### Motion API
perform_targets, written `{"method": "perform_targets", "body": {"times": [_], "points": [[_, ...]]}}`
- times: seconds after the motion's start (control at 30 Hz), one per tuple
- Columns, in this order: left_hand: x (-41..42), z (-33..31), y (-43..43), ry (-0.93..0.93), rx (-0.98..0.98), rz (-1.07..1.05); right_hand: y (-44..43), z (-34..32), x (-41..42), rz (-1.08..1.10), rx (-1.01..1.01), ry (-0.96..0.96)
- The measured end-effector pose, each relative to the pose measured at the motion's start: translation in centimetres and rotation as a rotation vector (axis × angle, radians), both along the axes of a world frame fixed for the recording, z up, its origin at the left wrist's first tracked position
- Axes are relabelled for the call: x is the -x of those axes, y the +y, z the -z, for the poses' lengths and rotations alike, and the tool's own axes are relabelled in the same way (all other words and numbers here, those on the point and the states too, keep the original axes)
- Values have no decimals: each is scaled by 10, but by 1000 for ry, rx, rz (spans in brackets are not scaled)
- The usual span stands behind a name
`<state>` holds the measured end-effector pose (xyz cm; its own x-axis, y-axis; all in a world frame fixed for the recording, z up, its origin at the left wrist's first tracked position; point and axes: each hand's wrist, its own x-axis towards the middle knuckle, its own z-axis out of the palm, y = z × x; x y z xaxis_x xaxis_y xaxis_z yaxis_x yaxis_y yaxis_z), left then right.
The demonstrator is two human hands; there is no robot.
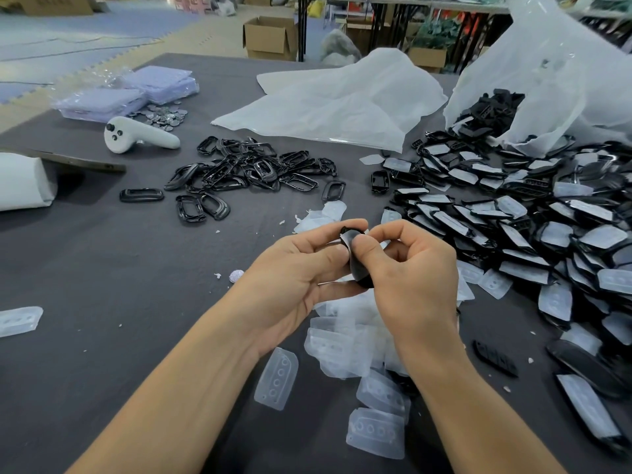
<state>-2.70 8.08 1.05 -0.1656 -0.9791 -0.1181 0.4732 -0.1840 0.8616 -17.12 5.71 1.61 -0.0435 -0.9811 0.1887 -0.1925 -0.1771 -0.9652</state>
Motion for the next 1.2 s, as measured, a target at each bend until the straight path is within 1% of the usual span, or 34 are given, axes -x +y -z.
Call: {"method": "perform_targets", "body": {"times": [0.3, 0.53, 0.7, 0.9, 1.07, 1.2], "points": [[-1, -1, 0, -20, -5, 6, -2, 5, 2, 9, 18, 45], [-1, -3, 2, -29, 14, 20, 0, 7, 0, 54, -30, 65], [-3, -5, 3, 18, 33, 54, 0, 8, 1, 103, -49, 155], [-1, -2, 1, -38, -20, -29, -1, 8, 0, 68, -51, 194], [-1, -5, -2, -114, -57, -124, -4, 10, 2, -36, -45, 112], [0, -9, 0, -138, -47, -194, -3, 10, 2, -84, -12, 180]]}}
